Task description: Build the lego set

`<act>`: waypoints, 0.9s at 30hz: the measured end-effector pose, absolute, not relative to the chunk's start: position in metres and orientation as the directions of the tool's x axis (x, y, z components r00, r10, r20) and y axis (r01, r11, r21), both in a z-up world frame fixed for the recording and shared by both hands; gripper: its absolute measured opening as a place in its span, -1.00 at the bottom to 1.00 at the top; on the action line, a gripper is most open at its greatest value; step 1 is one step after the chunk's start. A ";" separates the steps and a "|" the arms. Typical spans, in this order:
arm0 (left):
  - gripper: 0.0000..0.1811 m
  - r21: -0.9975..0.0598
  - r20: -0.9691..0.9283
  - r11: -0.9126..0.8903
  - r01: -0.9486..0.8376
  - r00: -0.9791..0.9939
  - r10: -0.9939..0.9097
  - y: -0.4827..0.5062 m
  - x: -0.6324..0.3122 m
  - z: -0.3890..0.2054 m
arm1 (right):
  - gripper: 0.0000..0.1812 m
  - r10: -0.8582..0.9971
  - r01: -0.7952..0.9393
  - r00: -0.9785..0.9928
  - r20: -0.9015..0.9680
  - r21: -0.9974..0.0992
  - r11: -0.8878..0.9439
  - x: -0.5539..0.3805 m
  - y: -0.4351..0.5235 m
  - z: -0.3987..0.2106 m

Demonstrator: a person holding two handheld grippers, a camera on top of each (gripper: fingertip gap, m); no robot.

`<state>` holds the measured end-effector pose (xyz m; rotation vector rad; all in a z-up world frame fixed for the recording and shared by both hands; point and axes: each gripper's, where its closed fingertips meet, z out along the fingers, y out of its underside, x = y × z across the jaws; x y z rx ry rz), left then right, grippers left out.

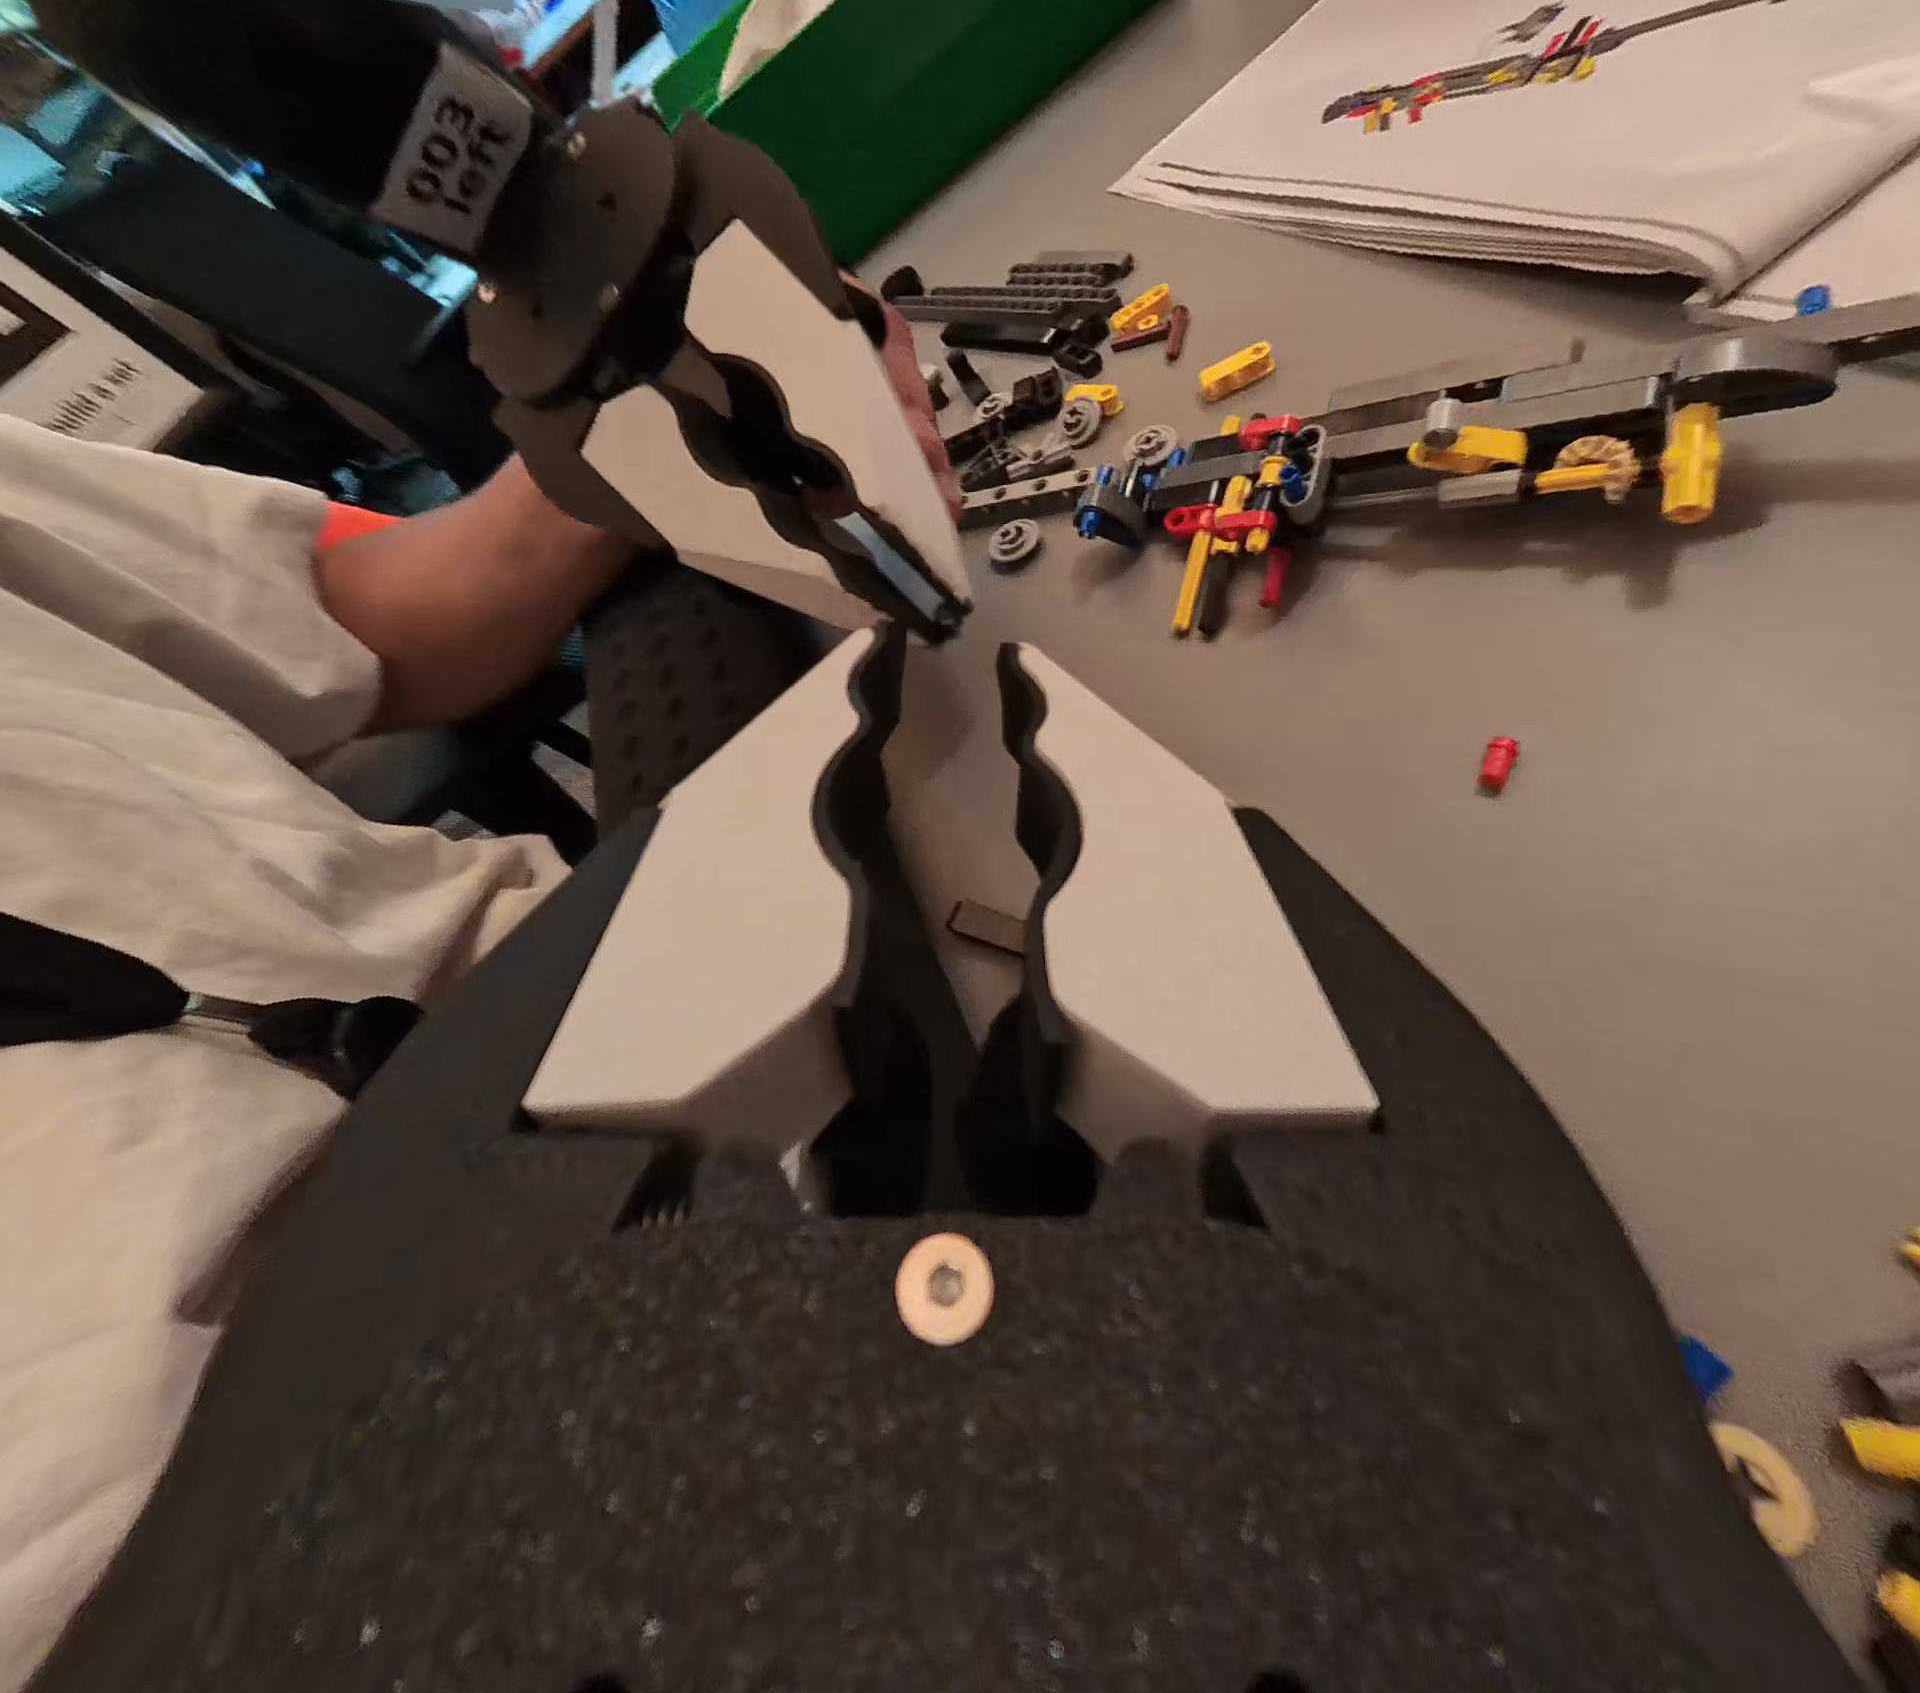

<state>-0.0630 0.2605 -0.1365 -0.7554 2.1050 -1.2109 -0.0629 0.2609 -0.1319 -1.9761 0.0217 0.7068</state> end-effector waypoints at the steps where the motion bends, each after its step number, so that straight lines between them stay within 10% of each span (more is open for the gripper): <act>1: -0.95 -0.878 -0.240 0.449 -0.167 -0.657 -0.714 0.261 -0.062 -0.137 | -0.82 0.280 -0.314 0.819 -0.500 -0.800 -0.511 -0.064 0.261 -0.133; 27: -0.96 -0.806 -0.466 0.590 -0.045 -0.566 -0.680 0.257 -0.057 -0.129 | -0.97 0.311 -0.488 0.670 -0.674 -0.715 -0.500 -0.065 0.264 -0.127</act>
